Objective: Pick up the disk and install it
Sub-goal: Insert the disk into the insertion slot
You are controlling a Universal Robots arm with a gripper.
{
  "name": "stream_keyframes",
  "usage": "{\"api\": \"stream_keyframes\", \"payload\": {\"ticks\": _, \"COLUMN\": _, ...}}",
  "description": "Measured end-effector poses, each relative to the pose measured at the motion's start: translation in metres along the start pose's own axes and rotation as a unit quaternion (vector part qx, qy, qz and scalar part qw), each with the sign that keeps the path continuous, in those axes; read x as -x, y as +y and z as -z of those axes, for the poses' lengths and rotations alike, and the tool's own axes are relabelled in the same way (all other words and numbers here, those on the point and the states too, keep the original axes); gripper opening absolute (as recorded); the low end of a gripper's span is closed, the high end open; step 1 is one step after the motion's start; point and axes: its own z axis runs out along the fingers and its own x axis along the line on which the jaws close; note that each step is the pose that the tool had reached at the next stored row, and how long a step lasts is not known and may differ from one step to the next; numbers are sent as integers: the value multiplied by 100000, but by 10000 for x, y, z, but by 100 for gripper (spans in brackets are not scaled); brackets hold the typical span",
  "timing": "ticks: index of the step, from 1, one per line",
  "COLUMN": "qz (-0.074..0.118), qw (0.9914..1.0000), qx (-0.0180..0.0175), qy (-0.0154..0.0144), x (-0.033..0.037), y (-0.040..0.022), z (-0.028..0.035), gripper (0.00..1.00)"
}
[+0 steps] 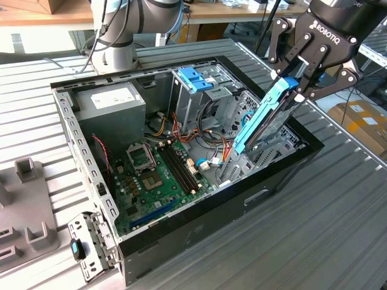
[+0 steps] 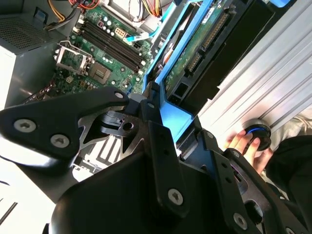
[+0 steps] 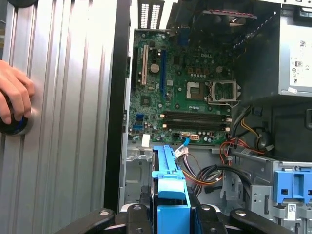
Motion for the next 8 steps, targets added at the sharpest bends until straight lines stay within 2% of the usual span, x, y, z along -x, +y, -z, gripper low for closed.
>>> {"api": "stream_keyframes", "payload": {"ticks": 5, "qz": 9, "qw": 100000, "qx": 222, "qy": -12, "x": -5, "y": -67, "z": -12, "gripper": 37}}
{"api": "stream_keyframes", "payload": {"ticks": 8, "qz": 16, "qw": 99999, "qx": 388, "qy": -28, "x": -9, "y": -133, "z": -18, "gripper": 37}}
